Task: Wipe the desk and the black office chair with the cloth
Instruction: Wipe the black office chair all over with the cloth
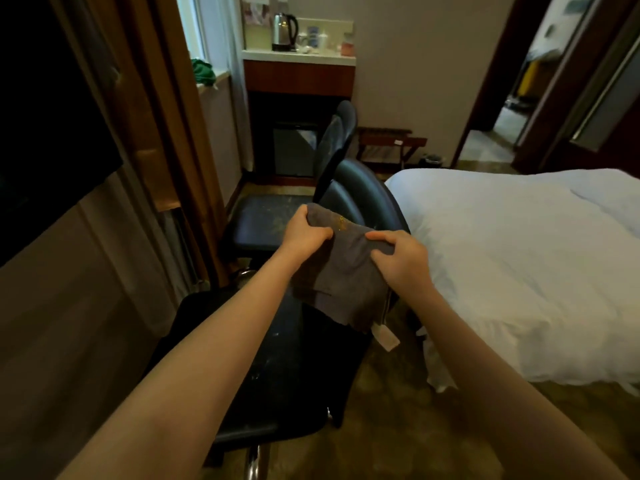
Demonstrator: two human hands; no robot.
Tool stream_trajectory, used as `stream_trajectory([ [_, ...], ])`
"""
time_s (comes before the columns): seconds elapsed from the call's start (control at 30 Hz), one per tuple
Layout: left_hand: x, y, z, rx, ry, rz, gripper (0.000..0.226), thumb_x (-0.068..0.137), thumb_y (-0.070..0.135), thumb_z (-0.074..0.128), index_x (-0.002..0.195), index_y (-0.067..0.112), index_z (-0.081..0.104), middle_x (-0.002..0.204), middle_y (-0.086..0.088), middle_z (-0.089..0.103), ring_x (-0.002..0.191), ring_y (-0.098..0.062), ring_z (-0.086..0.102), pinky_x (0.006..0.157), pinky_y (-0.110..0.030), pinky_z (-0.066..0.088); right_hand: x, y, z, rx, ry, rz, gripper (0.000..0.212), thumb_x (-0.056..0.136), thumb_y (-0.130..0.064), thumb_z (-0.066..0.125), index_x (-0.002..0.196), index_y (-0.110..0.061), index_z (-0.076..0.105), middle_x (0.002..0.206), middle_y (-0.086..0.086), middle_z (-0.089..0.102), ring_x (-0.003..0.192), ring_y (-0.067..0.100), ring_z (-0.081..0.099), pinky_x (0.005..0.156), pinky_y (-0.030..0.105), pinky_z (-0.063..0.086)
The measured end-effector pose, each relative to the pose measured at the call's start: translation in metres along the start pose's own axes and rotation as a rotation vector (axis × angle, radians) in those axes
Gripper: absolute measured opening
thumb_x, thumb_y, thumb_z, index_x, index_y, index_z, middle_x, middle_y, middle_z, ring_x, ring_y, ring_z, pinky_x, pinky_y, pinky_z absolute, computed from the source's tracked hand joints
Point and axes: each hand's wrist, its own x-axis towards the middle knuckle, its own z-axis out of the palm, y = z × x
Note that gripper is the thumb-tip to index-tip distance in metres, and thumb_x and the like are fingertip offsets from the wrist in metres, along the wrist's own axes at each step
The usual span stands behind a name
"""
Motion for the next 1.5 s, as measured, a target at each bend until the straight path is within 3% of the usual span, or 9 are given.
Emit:
stream_trajectory([
  [0.17, 0.032, 0.003, 0.021, 0.194, 0.053, 0.123, 0.023, 0.089, 0.008, 0.053, 0.111, 0.011, 0.052, 0.112, -0.007, 0.058, 0.105, -0.020, 0.053, 0.086, -0.033, 0.044, 0.022, -0.002, -0.005, -0.016, -0.019, 0.167, 0.030, 0.085, -0.005, 0.057, 0.111, -0.014, 0.069, 0.113, 0.004, 0.065, 0.106, 0.018, 0.057, 0.082, 0.007, 0.031],
  [0.3, 0.055, 0.020, 0.037, 0.405, 0.143, 0.104, 0.031, 0.092, 0.017, 0.053, 0.122, 0.022, 0.051, 0.129, -0.010, 0.043, 0.122, -0.032, 0.039, 0.102, -0.044, 0.034, 0.052, -0.004, -0.013, 0.042, 0.062, 0.299, 0.028, 0.082, -0.003, 0.057, 0.104, -0.013, 0.071, 0.110, 0.004, 0.068, 0.105, 0.019, 0.060, 0.090, 0.020, 0.040],
  [0.4, 0.068, 0.033, 0.054, 0.410, 0.166, 0.196, 0.035, 0.093, 0.013, 0.051, 0.128, 0.019, 0.052, 0.127, -0.011, 0.043, 0.121, -0.033, 0.040, 0.095, -0.038, 0.035, 0.057, 0.010, -0.013, 0.040, 0.119, 0.371, 0.023, 0.080, -0.007, 0.059, 0.099, -0.013, 0.070, 0.103, 0.004, 0.068, 0.098, 0.020, 0.061, 0.081, 0.021, 0.041],
  [0.5, 0.079, 0.034, 0.078, 0.278, 0.022, 0.130, 0.045, 0.095, 0.012, 0.049, 0.138, 0.016, 0.039, 0.122, -0.006, 0.049, 0.119, -0.027, 0.047, 0.086, -0.030, 0.038, 0.063, 0.025, -0.016, 0.036, 0.059, 0.420, 0.019, 0.080, -0.013, 0.064, 0.097, -0.015, 0.072, 0.096, 0.004, 0.069, 0.091, 0.018, 0.061, 0.075, 0.021, 0.043],
  [0.63, 0.073, 0.027, 0.102, 0.140, -0.212, -0.055, 0.070, 0.096, 0.021, 0.048, 0.151, 0.016, 0.004, 0.151, -0.014, 0.030, 0.137, -0.031, 0.032, 0.112, -0.041, 0.028, 0.076, 0.033, -0.021, 0.115, -0.069, 0.488, 0.018, 0.080, -0.014, 0.068, 0.097, -0.013, 0.074, 0.097, 0.005, 0.070, 0.082, 0.010, 0.057, 0.077, 0.023, 0.048],
  [0.8, 0.066, 0.021, 0.114, 0.123, -0.329, -0.110, 0.085, 0.091, 0.051, 0.047, 0.151, 0.017, -0.001, 0.158, -0.009, 0.006, 0.143, -0.032, 0.016, 0.115, -0.042, 0.019, 0.083, 0.038, -0.034, 0.615, -0.019, 0.788, 0.009, 0.091, -0.009, 0.054, 0.092, -0.009, 0.063, 0.077, 0.003, 0.054, 0.063, 0.013, 0.049, 0.060, 0.024, 0.041],
  [0.9, 0.067, 0.009, 0.116, 0.230, -0.308, 0.009, 0.066, 0.097, 0.036, 0.040, 0.152, 0.020, 0.007, 0.157, -0.007, 0.015, 0.139, -0.031, 0.027, 0.110, -0.037, 0.026, 0.085, 0.050, -0.029, 0.485, -0.127, 0.736, 0.026, 0.091, 0.001, 0.051, 0.112, -0.006, 0.063, 0.089, 0.009, 0.060, 0.071, 0.015, 0.055, 0.064, 0.023, 0.046],
  [1.1, 0.045, -0.014, 0.113, 0.129, -0.285, 0.069, 0.049, 0.100, 0.025, 0.035, 0.148, 0.020, 0.026, 0.152, -0.005, 0.030, 0.140, -0.024, 0.027, 0.115, -0.033, 0.020, 0.094, 0.056, -0.025, 0.308, -0.141, 0.682, 0.032, 0.088, 0.003, 0.055, 0.117, -0.006, 0.065, 0.113, 0.014, 0.064, 0.098, 0.024, 0.059, 0.094, 0.036, 0.050],
  [1.5, 0.007, -0.035, 0.110, 0.150, -0.336, 0.202, 0.051, 0.100, 0.016, 0.036, 0.149, 0.018, 0.024, 0.156, -0.002, 0.020, 0.144, -0.017, 0.019, 0.112, -0.022, 0.016, 0.091, 0.049, -0.015, 0.172, -0.028, 0.605, 0.031, 0.085, 0.001, 0.056, 0.112, -0.007, 0.069, 0.115, 0.013, 0.065, 0.109, 0.029, 0.058, 0.099, 0.037, 0.047],
])
